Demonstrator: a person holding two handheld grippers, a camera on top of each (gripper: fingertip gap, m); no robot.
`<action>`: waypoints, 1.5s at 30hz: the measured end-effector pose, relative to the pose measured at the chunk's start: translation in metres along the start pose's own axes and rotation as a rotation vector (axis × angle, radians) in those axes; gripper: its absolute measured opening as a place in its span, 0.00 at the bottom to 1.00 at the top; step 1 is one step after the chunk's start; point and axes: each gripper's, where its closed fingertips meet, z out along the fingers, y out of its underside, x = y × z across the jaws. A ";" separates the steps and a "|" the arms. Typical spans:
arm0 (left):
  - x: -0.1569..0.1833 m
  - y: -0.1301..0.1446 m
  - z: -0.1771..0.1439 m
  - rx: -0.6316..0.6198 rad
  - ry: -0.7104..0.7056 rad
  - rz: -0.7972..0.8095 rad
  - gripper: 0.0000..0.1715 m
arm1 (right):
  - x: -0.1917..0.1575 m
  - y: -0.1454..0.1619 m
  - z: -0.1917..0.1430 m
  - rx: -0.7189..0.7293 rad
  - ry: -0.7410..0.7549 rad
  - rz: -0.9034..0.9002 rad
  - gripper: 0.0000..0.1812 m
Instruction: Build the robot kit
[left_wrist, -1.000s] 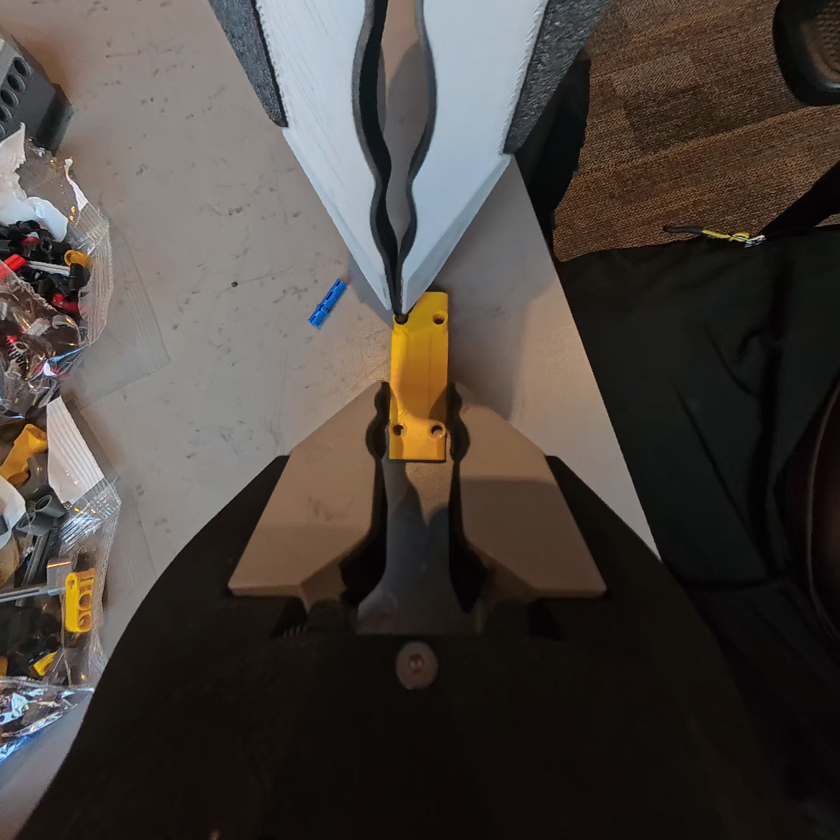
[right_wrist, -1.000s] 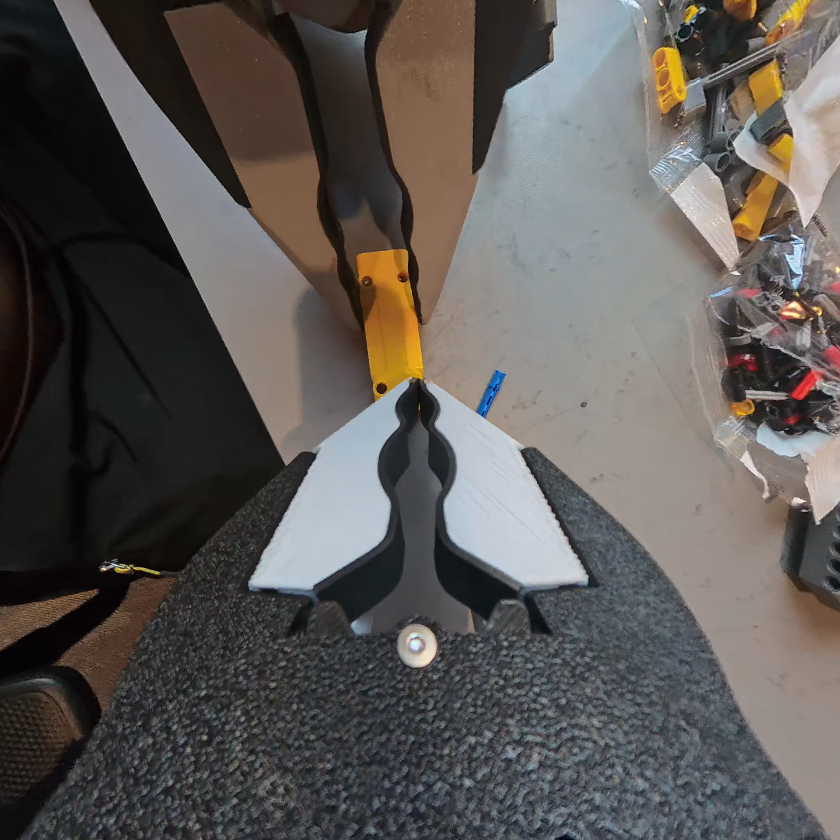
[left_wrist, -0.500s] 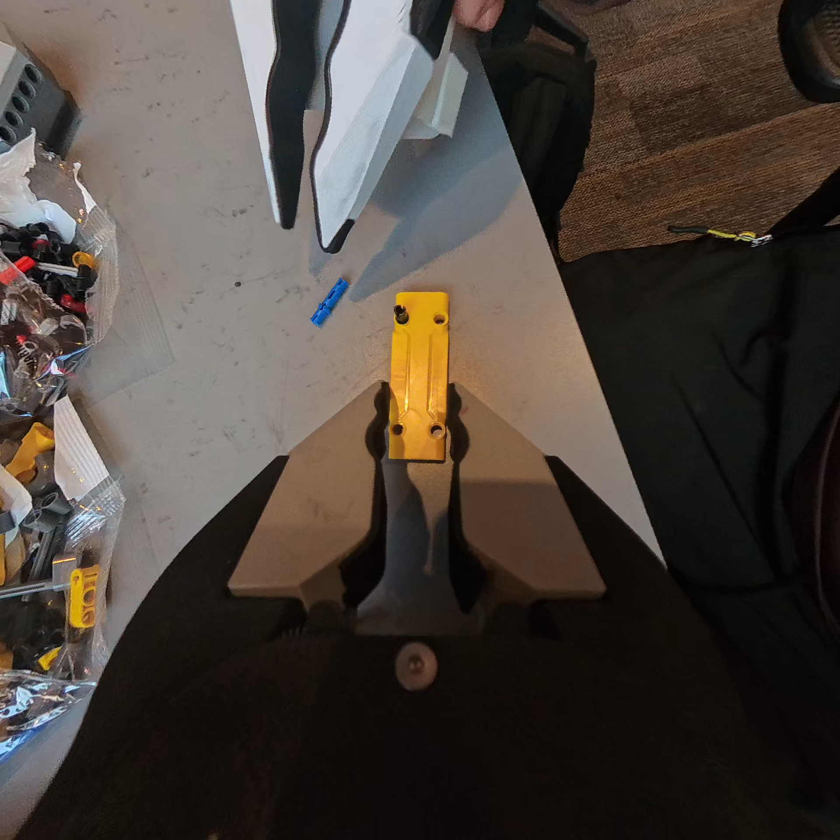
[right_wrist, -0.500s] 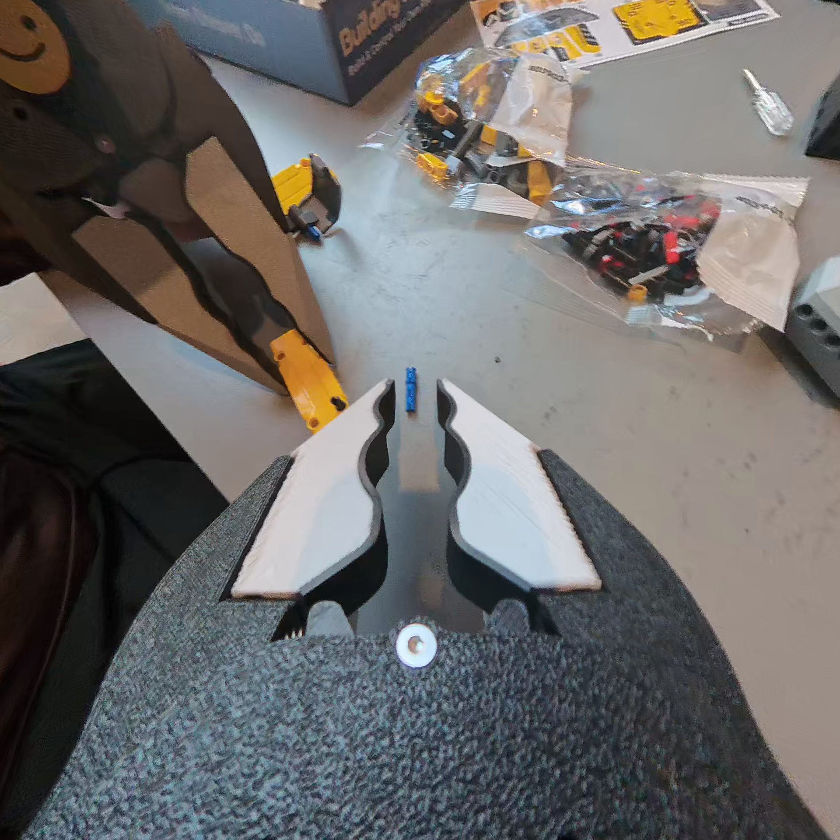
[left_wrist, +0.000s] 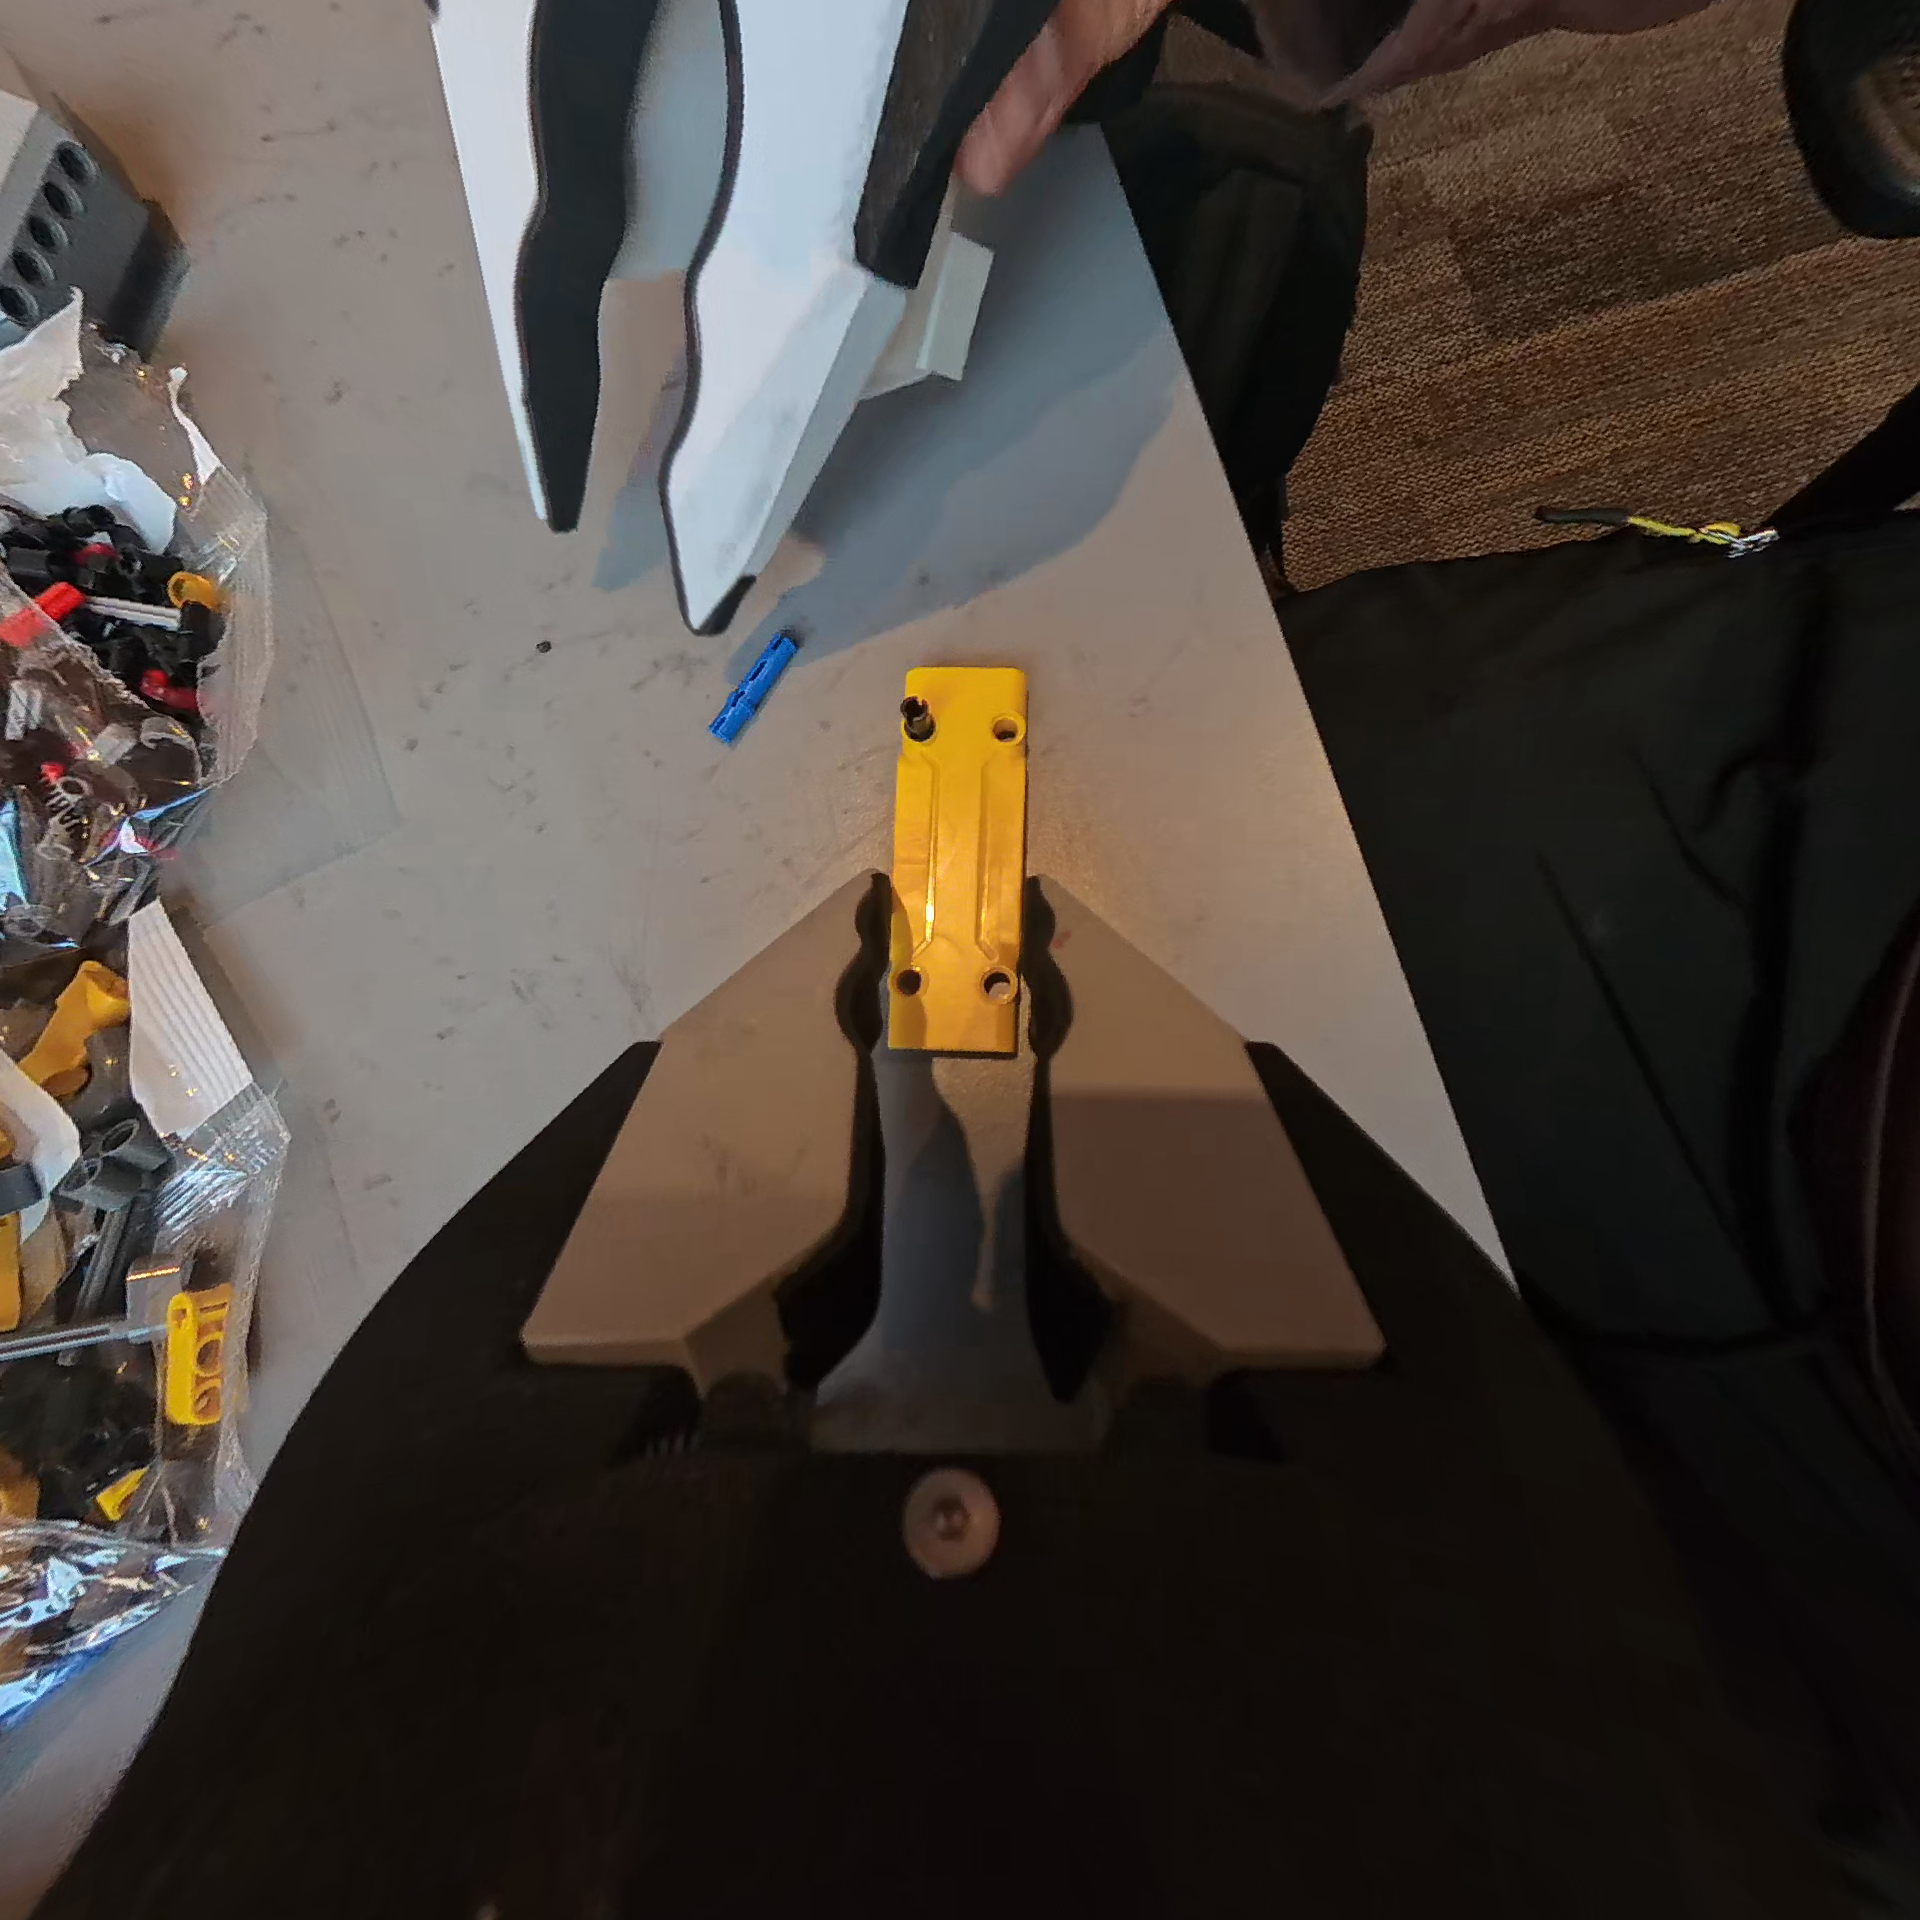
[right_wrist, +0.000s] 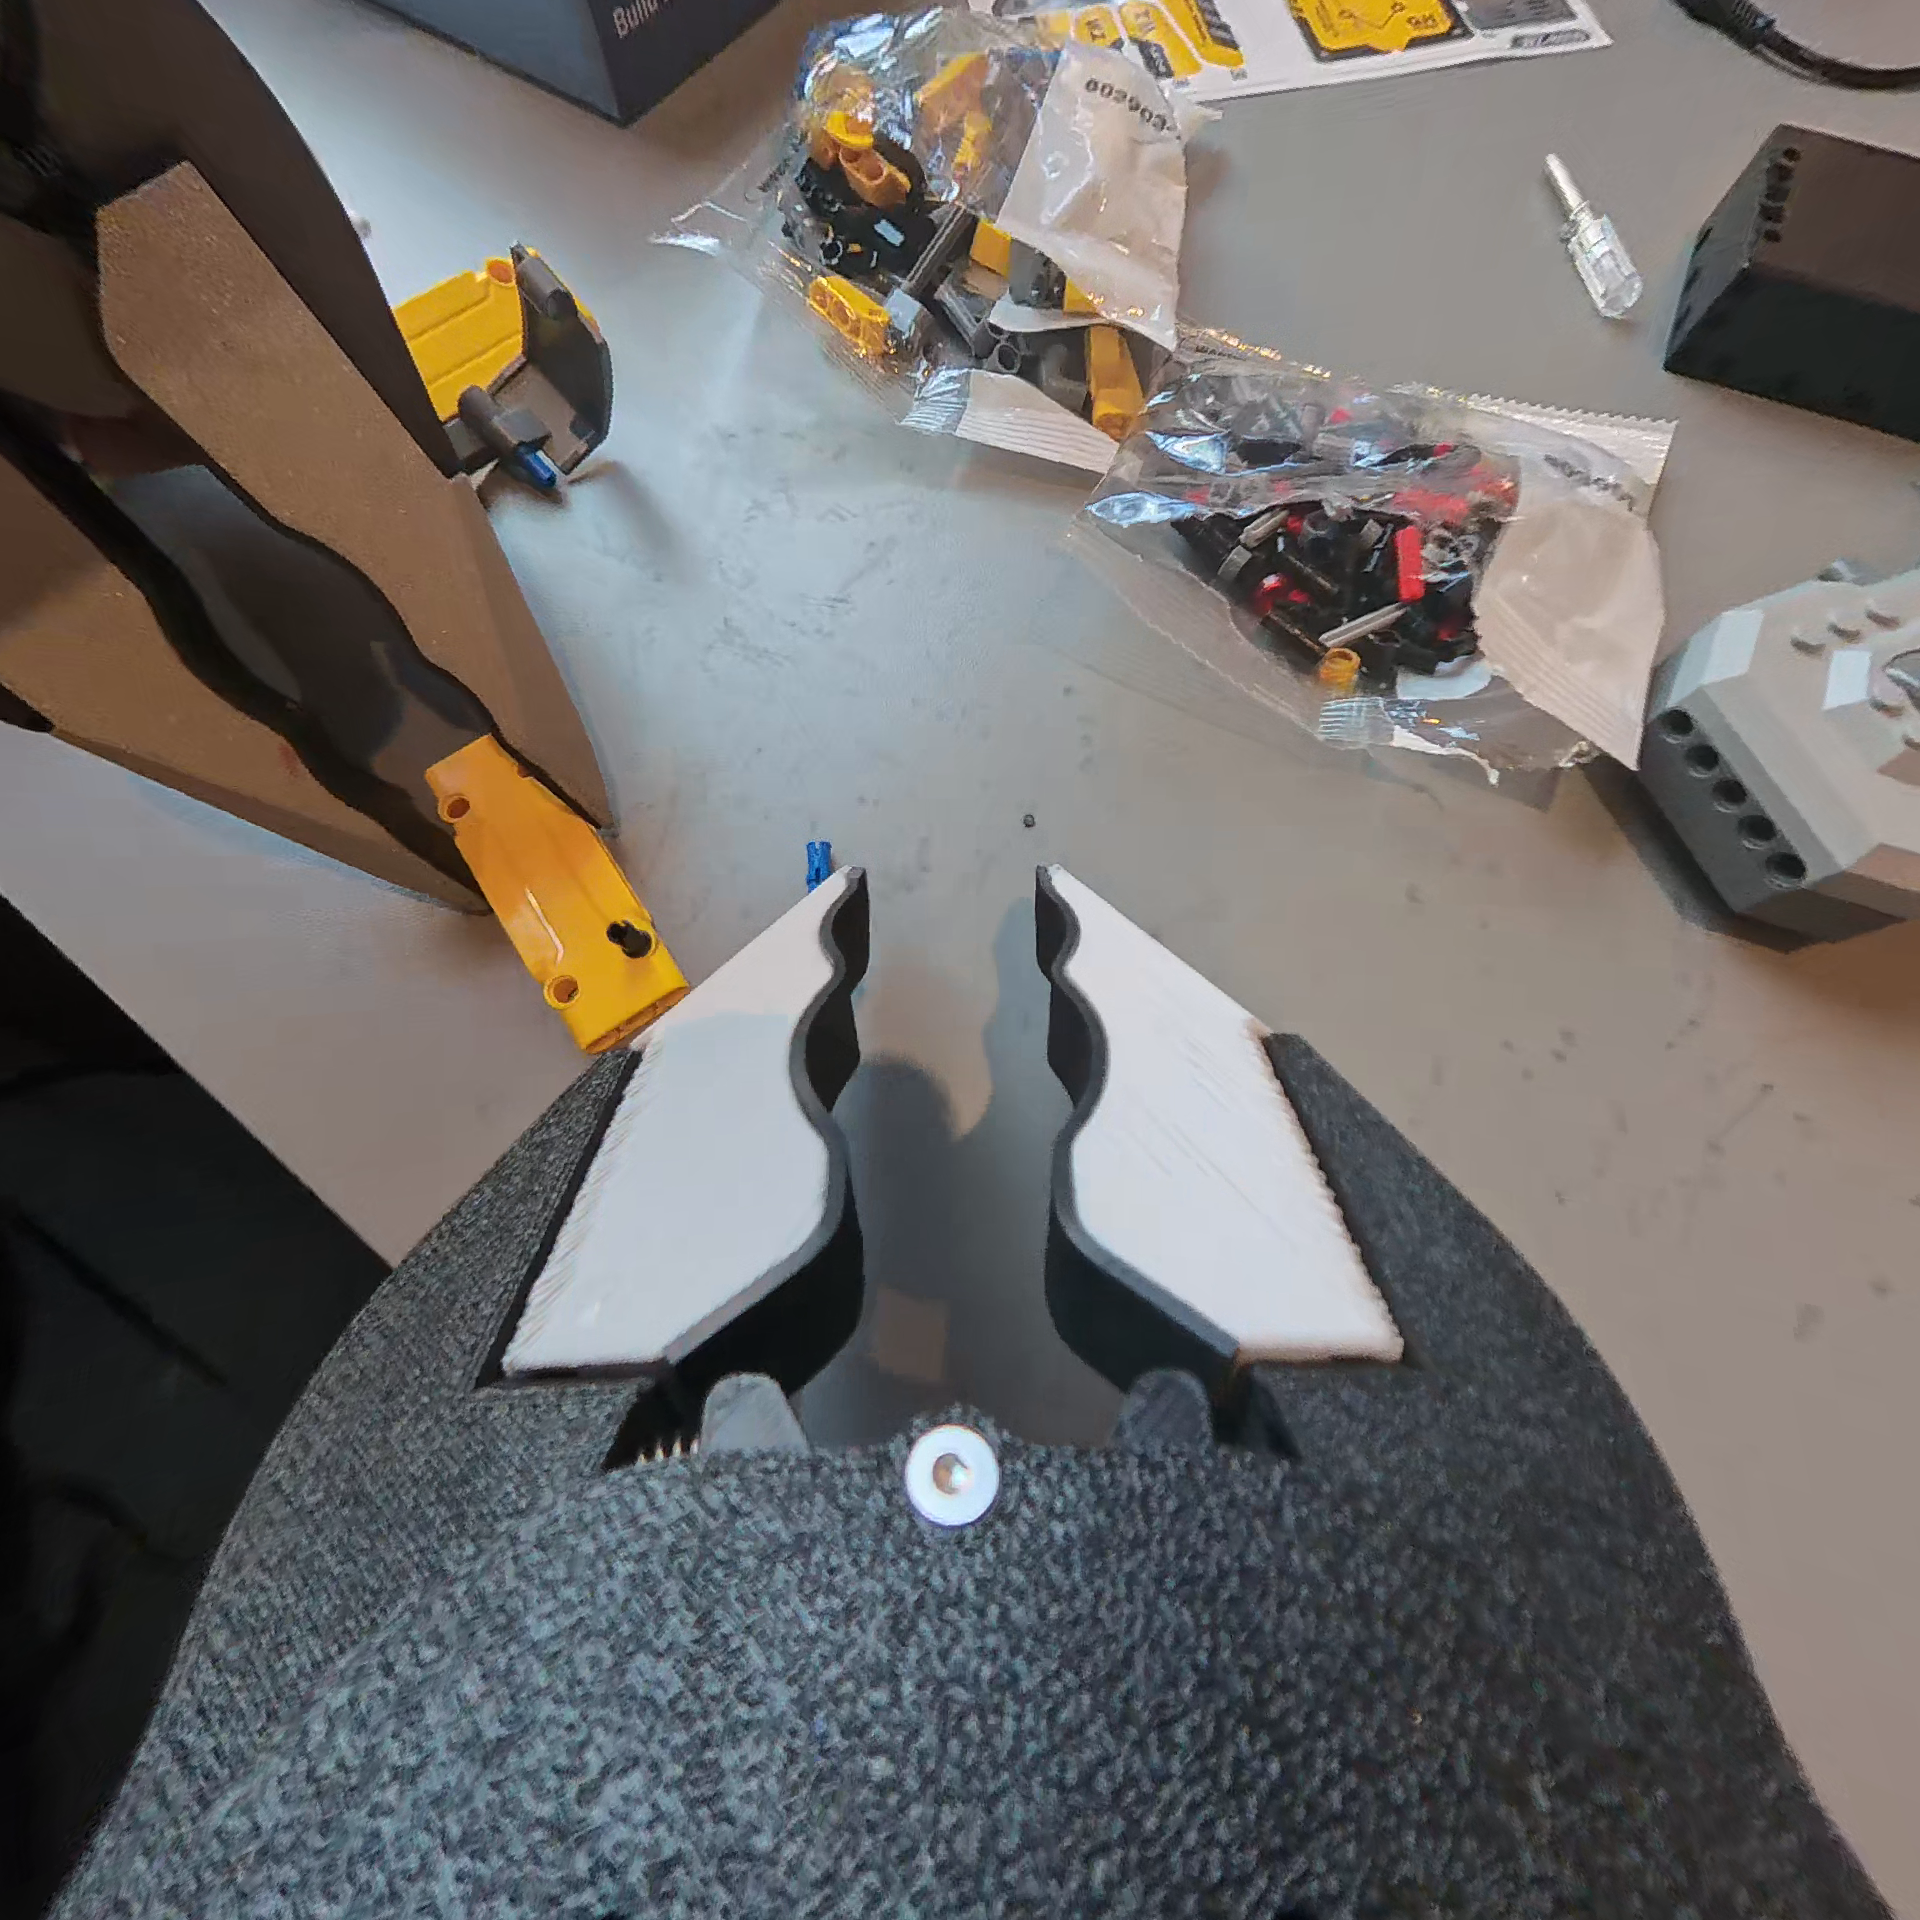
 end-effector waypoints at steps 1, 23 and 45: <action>0.000 0.000 0.000 0.001 0.002 -0.001 0.13 | 0.000 0.002 0.002 -0.018 0.000 -0.001 0.18; 0.000 -0.001 0.001 0.006 0.009 -0.014 0.13 | -0.016 0.007 0.013 -0.081 -0.093 -0.019 0.00; 0.000 0.002 -0.002 -0.006 0.015 -0.026 0.13 | -0.014 0.021 -0.013 0.037 -0.103 0.111 0.06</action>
